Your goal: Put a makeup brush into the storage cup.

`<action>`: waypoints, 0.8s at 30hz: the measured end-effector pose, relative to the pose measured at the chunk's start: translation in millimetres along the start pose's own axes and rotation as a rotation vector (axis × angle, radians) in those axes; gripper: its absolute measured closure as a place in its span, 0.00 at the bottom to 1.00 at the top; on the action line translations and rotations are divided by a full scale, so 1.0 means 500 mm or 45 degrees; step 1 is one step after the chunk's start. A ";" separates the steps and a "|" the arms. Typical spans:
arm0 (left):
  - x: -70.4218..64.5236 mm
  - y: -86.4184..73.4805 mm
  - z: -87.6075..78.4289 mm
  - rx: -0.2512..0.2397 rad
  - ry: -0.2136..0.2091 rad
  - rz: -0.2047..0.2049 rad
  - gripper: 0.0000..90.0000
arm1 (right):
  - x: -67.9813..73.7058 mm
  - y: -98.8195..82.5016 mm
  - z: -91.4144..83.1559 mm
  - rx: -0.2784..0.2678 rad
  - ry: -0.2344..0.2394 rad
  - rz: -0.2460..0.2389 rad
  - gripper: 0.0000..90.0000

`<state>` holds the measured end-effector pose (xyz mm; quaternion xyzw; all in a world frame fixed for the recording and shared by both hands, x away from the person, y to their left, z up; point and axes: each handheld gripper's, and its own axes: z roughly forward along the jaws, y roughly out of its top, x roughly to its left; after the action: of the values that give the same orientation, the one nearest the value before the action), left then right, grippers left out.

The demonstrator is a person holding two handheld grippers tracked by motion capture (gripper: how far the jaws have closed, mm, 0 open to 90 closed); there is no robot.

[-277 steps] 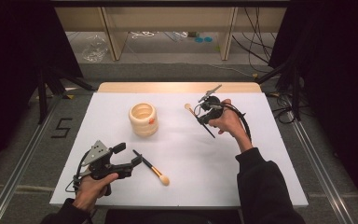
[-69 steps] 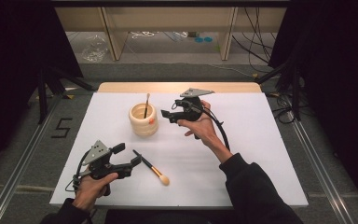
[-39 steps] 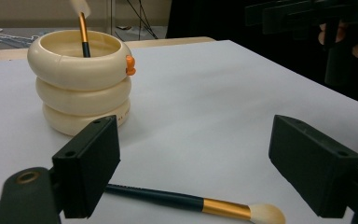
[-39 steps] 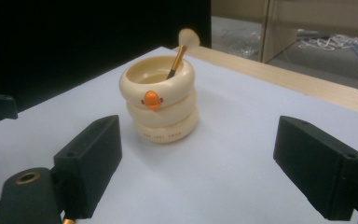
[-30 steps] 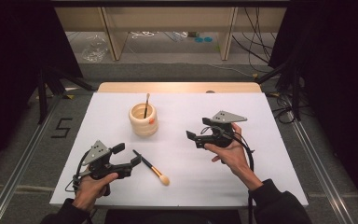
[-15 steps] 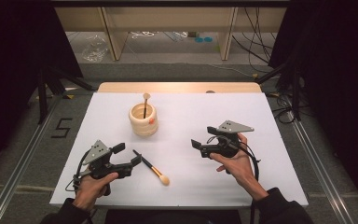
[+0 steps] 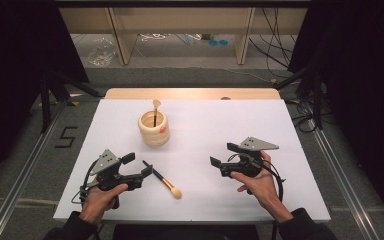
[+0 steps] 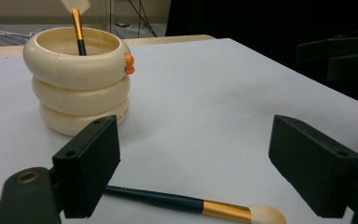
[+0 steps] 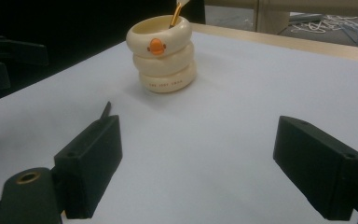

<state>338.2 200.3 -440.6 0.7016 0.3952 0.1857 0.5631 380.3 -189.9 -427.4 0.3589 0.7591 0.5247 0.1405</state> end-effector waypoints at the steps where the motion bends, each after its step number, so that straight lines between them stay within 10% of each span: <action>1: 0.000 -0.001 -0.001 0.001 0.001 -0.001 0.18 | 0.001 -0.002 -0.002 0.001 -0.005 -0.006 0.18; 24: -0.004 0.000 0.003 0.004 -0.024 0.007 0.18 | 0.024 -0.043 -0.063 -0.004 -0.061 -0.018 0.18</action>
<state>338.0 197.7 -440.8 0.7052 0.3881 0.1802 0.5653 344.9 -207.6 -431.6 0.3657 0.7573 0.5161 0.1628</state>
